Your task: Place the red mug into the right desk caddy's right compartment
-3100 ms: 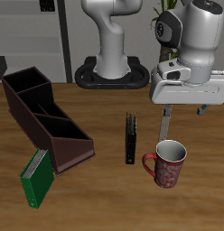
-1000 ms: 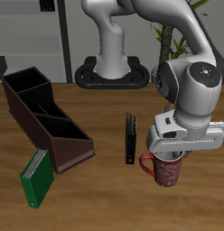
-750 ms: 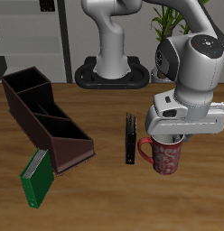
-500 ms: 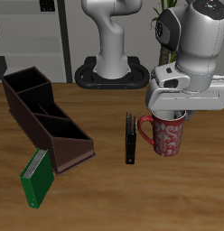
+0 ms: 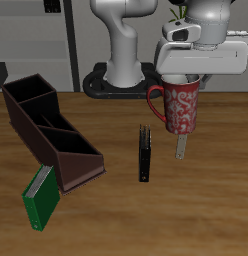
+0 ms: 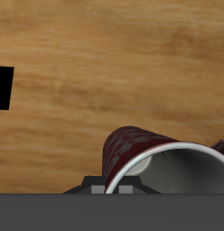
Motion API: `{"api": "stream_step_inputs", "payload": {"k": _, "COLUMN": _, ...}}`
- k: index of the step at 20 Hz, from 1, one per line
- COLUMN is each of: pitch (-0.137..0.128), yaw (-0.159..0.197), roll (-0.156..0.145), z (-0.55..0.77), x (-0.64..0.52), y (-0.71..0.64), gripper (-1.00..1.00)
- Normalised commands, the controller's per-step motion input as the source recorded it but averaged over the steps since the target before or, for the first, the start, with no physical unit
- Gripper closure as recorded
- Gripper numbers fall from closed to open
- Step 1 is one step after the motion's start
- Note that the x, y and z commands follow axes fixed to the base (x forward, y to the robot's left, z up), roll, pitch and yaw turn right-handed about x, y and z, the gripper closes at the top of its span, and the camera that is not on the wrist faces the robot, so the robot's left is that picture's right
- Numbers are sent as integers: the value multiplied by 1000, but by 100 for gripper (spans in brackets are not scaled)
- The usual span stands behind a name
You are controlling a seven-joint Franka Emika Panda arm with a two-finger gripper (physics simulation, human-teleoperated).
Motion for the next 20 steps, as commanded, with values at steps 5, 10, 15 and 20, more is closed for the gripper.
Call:
{"api": "stream_step_inputs", "payload": {"k": 5, "pitch": -53, "yaw": -7, "roll": -37, "z": 436, "x": -349, "y": -420, "gripper": 100}}
{"api": "stream_step_inputs", "payload": {"k": 10, "pitch": -35, "yaw": -8, "roll": -13, "z": 226, "x": -325, "y": -260, "gripper": 100}}
{"api": "stream_step_inputs", "payload": {"k": 15, "pitch": -21, "yaw": -4, "roll": -1, "z": -23, "x": -615, "y": -529, "gripper": 100}}
{"api": "stream_step_inputs", "payload": {"k": 20, "pitch": -13, "yaw": -2, "roll": -25, "z": -152, "x": -496, "y": -565, "gripper": 100}}
